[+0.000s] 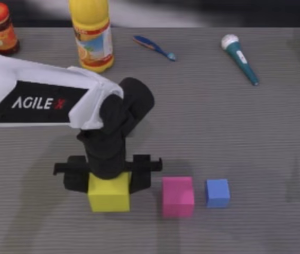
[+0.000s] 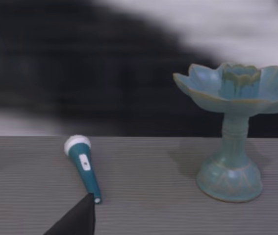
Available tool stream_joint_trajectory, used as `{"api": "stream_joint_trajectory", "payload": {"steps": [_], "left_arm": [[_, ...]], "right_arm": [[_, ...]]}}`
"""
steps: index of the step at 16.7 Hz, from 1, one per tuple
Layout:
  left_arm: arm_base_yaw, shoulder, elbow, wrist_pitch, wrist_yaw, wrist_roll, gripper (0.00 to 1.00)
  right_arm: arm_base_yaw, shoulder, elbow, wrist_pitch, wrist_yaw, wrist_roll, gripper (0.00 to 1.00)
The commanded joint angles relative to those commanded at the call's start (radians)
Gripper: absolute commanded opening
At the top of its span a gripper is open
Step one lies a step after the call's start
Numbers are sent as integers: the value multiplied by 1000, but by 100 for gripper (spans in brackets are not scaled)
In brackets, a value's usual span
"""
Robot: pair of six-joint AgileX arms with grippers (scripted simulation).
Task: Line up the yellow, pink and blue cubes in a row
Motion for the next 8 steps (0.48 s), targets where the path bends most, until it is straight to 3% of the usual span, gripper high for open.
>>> {"api": "stream_joint_trajectory", "payload": {"steps": [8], "left_arm": [[0, 0, 0, 0, 0, 0, 98]], "right_arm": [[0, 0, 0, 0, 0, 0, 100]]}}
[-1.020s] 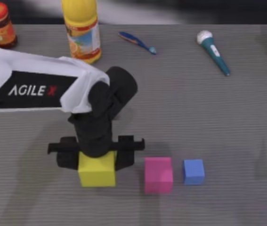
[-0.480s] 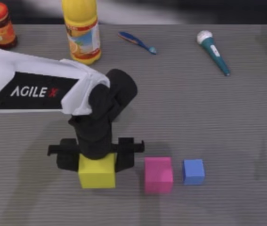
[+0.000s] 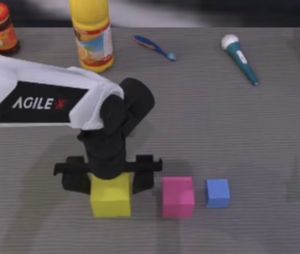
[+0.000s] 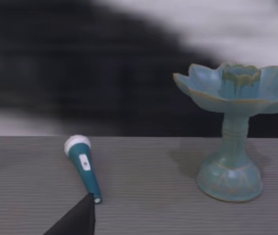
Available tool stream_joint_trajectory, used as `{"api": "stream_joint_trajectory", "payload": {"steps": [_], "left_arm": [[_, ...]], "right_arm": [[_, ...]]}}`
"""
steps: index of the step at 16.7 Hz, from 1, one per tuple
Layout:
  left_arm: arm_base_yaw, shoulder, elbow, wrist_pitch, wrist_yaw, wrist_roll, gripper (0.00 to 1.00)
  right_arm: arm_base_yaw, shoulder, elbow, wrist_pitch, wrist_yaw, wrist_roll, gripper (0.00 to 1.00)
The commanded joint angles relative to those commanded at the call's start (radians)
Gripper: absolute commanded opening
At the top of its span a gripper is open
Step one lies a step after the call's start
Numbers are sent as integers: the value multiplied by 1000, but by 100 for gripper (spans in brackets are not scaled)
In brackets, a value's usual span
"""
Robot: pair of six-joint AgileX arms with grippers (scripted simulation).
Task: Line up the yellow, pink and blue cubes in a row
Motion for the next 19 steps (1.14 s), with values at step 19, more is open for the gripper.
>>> {"api": "stream_joint_trajectory", "payload": {"steps": [19], "left_arm": [[19, -113, 148, -260, -1, -4, 100]], "right_arm": [[0, 0, 0, 0, 0, 0, 100]]}}
